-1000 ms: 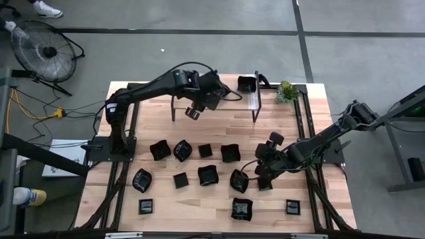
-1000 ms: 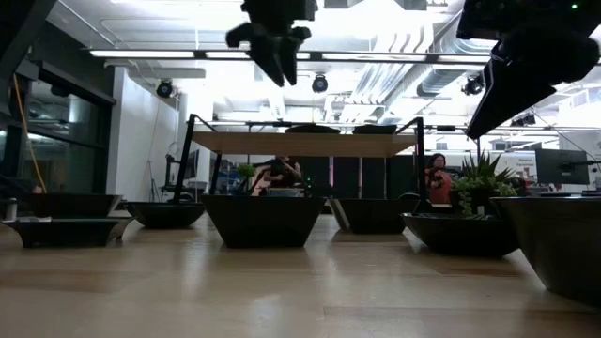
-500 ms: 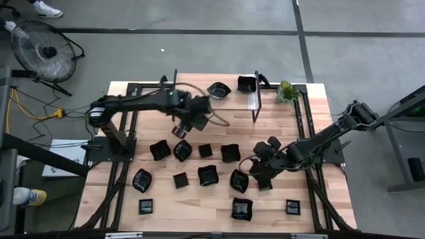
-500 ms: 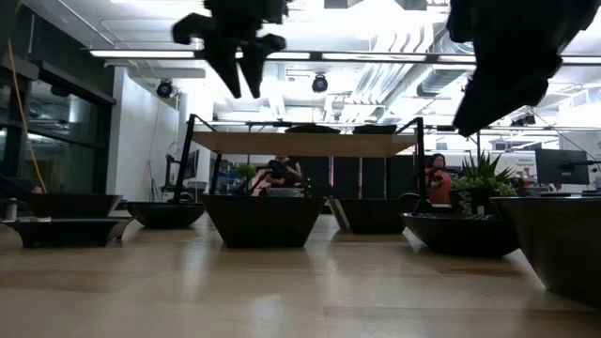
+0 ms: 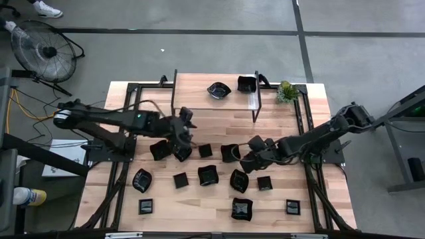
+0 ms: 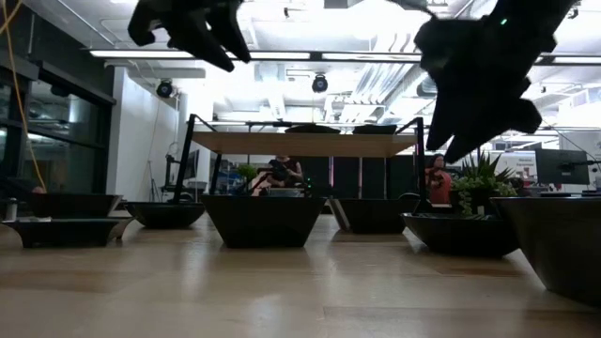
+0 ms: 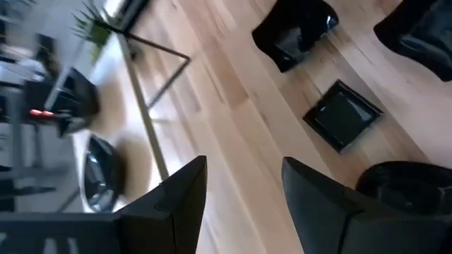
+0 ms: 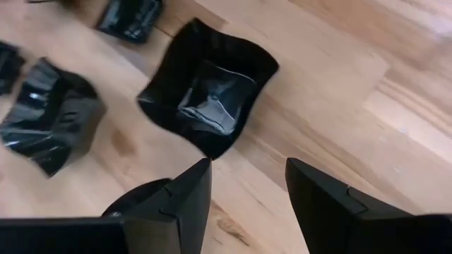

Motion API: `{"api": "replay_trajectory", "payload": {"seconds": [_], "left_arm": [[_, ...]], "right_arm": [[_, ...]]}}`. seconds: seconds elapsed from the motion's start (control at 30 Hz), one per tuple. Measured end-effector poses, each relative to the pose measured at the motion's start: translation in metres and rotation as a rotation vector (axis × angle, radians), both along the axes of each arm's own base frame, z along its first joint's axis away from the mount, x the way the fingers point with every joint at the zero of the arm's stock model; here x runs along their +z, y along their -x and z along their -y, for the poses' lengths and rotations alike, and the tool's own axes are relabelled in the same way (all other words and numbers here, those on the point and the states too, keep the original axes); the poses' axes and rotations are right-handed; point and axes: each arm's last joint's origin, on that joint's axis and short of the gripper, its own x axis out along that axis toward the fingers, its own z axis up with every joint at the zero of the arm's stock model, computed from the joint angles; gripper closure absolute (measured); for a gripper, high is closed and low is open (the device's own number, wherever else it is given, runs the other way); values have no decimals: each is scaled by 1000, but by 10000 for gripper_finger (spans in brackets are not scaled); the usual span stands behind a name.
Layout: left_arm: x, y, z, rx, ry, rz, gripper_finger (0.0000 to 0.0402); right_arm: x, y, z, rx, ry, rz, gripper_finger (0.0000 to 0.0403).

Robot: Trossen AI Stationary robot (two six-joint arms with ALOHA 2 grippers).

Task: Pick & Place Mini shaped plates
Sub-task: Stack the distorted square plate on top of the other distorted square plate on the shelf

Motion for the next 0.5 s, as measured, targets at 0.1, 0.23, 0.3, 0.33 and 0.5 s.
{"api": "replay_trajectory", "payload": {"seconds": [0.1, 0.23, 0.3, 0.33, 0.5], "left_arm": [[-5, 9, 8, -3, -32, 45, 223], [-16, 19, 15, -9, -59, 65, 223], [-22, 23, 18, -16, -62, 72, 223], [-25, 25, 19, -19, -61, 70, 223], [-37, 30, 20, -1, -53, 42, 223]], "right_arm": [[-7, -5, 7, -39, -32, -28, 226], [-16, -12, 15, -51, -79, -59, 226], [-20, -17, 17, -46, -111, -56, 226], [-22, -20, 18, -43, -120, -54, 226], [-33, -29, 23, -41, -142, -53, 226]]}}
